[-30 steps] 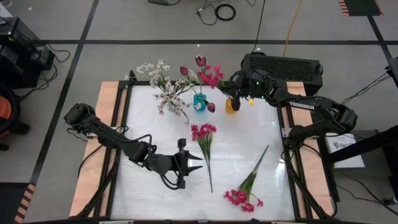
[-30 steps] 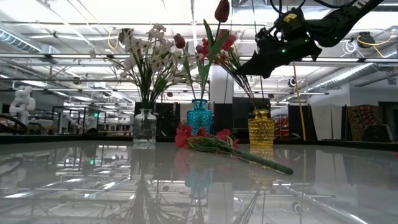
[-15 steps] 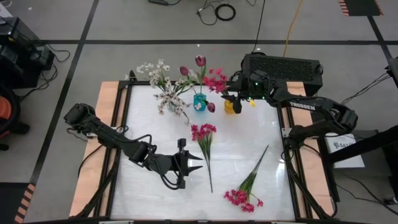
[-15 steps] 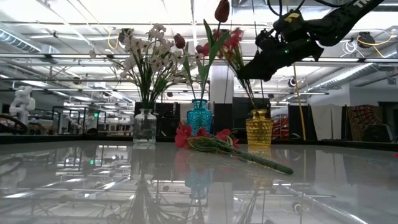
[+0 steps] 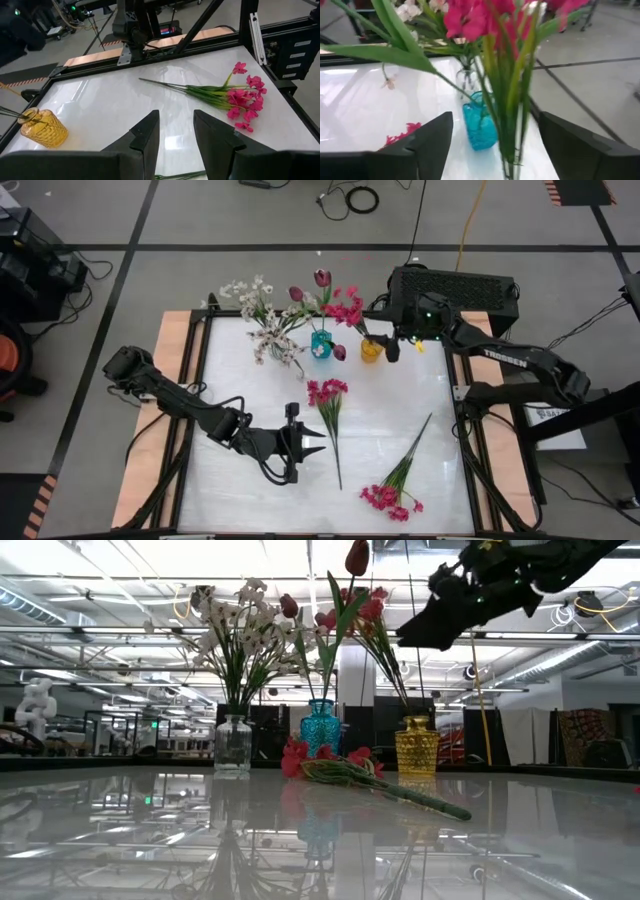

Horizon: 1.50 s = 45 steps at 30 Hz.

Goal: Sort flowers into vase by color
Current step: Put the top pink flowers into the yellow vase

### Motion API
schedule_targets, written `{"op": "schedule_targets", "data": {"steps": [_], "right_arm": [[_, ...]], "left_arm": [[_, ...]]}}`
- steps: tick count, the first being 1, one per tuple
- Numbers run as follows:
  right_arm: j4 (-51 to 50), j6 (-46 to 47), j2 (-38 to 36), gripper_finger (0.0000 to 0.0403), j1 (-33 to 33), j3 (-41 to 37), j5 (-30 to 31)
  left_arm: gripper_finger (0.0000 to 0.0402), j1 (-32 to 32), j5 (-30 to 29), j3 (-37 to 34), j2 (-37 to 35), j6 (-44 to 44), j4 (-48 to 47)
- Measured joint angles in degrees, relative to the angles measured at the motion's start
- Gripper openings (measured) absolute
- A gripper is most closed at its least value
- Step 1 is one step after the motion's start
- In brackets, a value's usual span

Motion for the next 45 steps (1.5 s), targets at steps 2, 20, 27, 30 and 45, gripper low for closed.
{"op": "schedule_targets", "data": {"steps": [2,20,27,30,45], "right_arm": [[-1.4,-0.3,-2.1,0.0288,0.0,0.0,1.6],[-22.2,18.2,-23.4,0.0242,16.9,0.0,12.9],[-23.0,25.4,-21.7,0.0238,35.2,0.0,29.5],[-23.0,29.3,-18.4,0.0238,42.8,0.0,38.1],[-9.8,52.8,12.0,0.0238,60.3,0.0,51.6]], "left_arm": [[0.0127,0.0,0.0,0.0,0.0,0.0,0.0],[0.0127,-2.5,1.4,0.0,-1.4,-11.1,-14.6],[0.0127,-6.7,0.5,0.0,-1.6,-25.3,-20.4],[0.0127,-9.5,-4.1,-0.4,-1.2,-30.4,-20.2],[0.0127,-17.1,-14.0,-9.6,-0.4,-50.6,-15.3]]}}
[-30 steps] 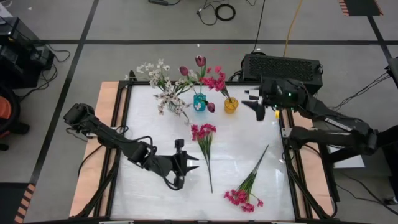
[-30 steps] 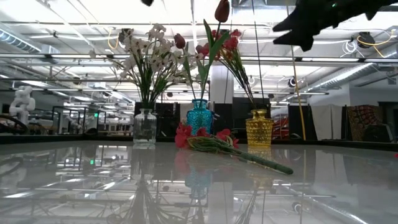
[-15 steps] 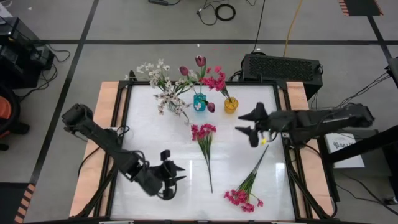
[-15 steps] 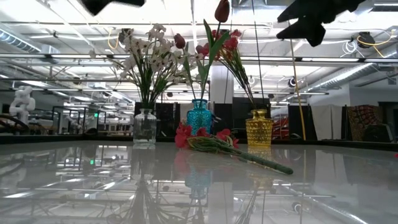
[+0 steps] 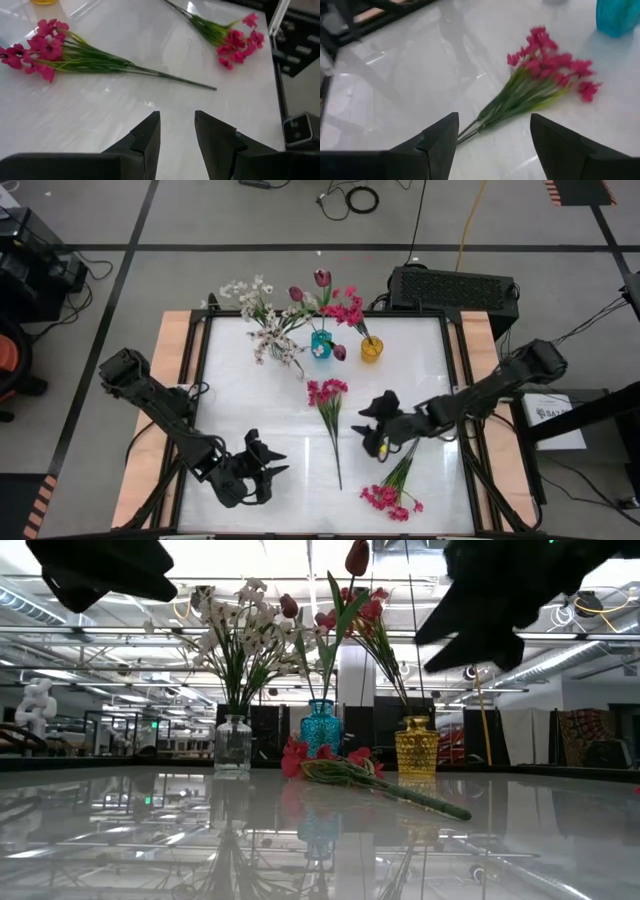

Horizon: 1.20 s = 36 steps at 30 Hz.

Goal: Sort flowers into vase by color
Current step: Put the top pink flowers into the yellow vase

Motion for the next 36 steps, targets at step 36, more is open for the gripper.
{"op": "schedule_targets", "data": {"steps": [36], "right_arm": [[6.2,6.1,35.1,0.0182,-3.4,14.7,6.2]], "left_arm": [[0.0127,4.0,-5.8,-2.8,9.9,-0.8,10.5]]}}
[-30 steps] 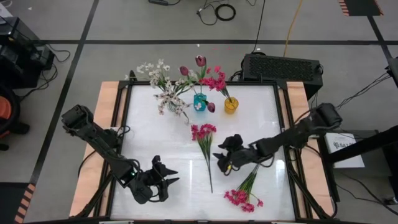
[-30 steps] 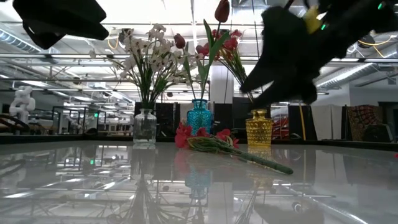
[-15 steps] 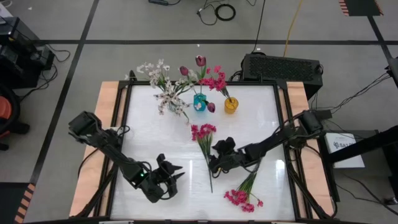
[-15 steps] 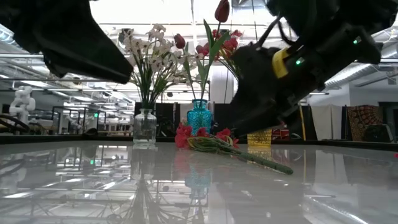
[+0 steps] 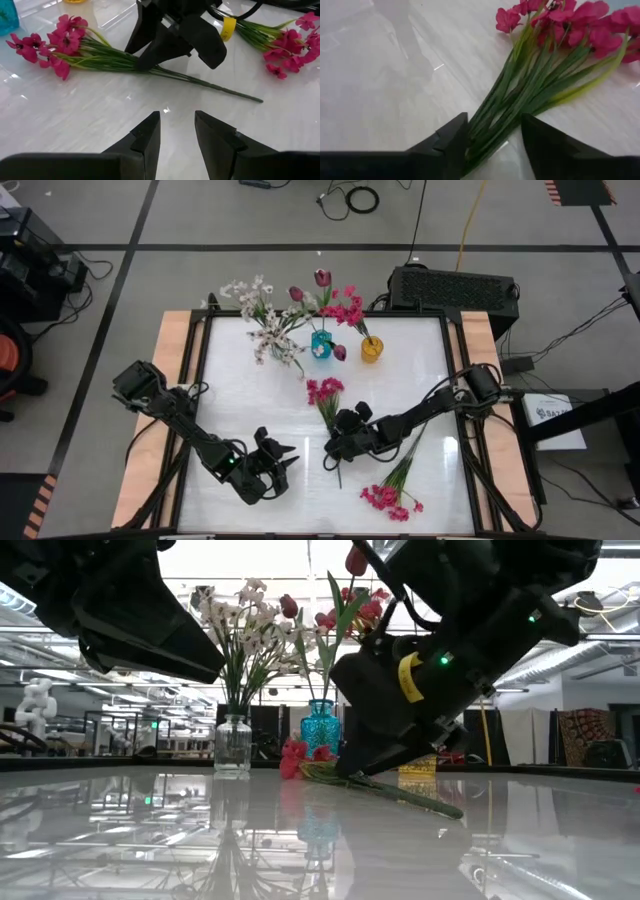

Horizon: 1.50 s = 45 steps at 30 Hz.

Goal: Sort flowers into vase by color
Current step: Put the top pink flowers into the yellow vase

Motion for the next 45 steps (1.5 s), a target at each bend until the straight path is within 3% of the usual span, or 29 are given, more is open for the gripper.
{"op": "schedule_targets", "data": {"steps": [13,20,28,31,37,41,45], "right_arm": [[0.3,1.5,0.2,0.0008,0.2,0.1,0.0],[-0.2,-0.9,-2.9,0.0002,1.7,0.0,-0.7],[-1.8,-6.0,-15.8,0.0001,6.1,0.0,-0.1],[-1.8,-8.5,-21.6,0.0001,8.4,0.0,1.7],[-0.5,-17.1,-32.8,0.0,13.5,0.0,13.2],[7.7,-28.3,-38.1,0.0,16.0,0.0,18.9],[26.3,-44.8,-39.6,0.0,17.1,0.0,18.4]], "left_arm": [[0.0127,-0.1,0.7,0.0,0.0,0.4,-0.1],[0.0127,-1.7,0.9,1.5,-2.6,5.7,-0.1],[0.0127,-10.0,-10.6,6.2,-9.1,18.6,1.6],[0.0127,-12.8,-13.0,6.5,-9.5,29.2,8.4],[0.0127,-15.7,-13.1,6.6,-9.5,49.0,27.1],[0.0127,-14.7,-13.1,6.6,-9.5,54.1,31.7],[0.0127,-9.6,-13.1,6.6,-9.5,52.7,35.0]]}}
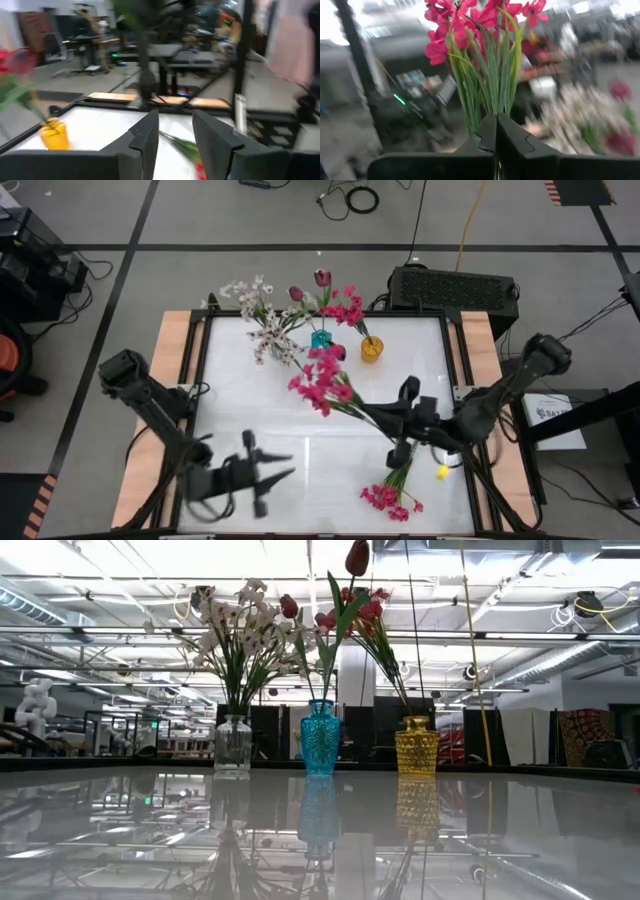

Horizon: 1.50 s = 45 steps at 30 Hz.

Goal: Sort flowers into vase by color
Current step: Put the top pink flowers into the yellow vase

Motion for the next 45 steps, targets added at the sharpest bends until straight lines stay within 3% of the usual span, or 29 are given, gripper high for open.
{"op": "schedule_targets", "data": {"steps": [4,9,11,16,22,26,32,38,45], "right_arm": [[19.2,-12.1,2.2,0.0,-1.1,0.0,-9.7],[29.9,-16.9,7.0,0.0,-2.8,0.0,-18.4],[32.9,-18.3,9.5,0.0,-3.2,0.0,-18.8],[43.7,-19.4,16.3,0.0,-4.1,0.0,-18.9],[55.7,-19.0,23.2,0.0,-5.0,0.0,-19.0],[56.4,-16.7,24.9,0.0,-6.0,0.0,-20.9],[56.5,-14.7,26.1,0.0,-7.7,0.0,-27.8],[55.4,-12.0,26.5,0.0,-9.2,0.0,-32.2],[54.5,-12.1,26.5,0.0,-9.4,0.0,-32.4]], "left_arm": [[0.0131,6.1,4.7,0.0,0.0,0.0,3.0],[0.0171,11.7,18.8,0.1,0.6,4.0,10.6],[0.0197,12.8,21.4,0.1,1.5,6.2,13.1],[0.0265,15.0,21.6,0.1,4.2,7.3,17.0],[0.0298,17.3,22.9,0.0,7.7,5.7,19.7],[0.0299,18.2,24.1,0.0,8.9,5.3,21.1],[0.0286,20.5,34.0,0.0,9.0,-0.3,20.9],[0.0239,21.9,39.6,0.0,9.0,-2.3,19.2],[0.0168,22.4,41.8,0.0,9.0,-2.9,18.9]]}}
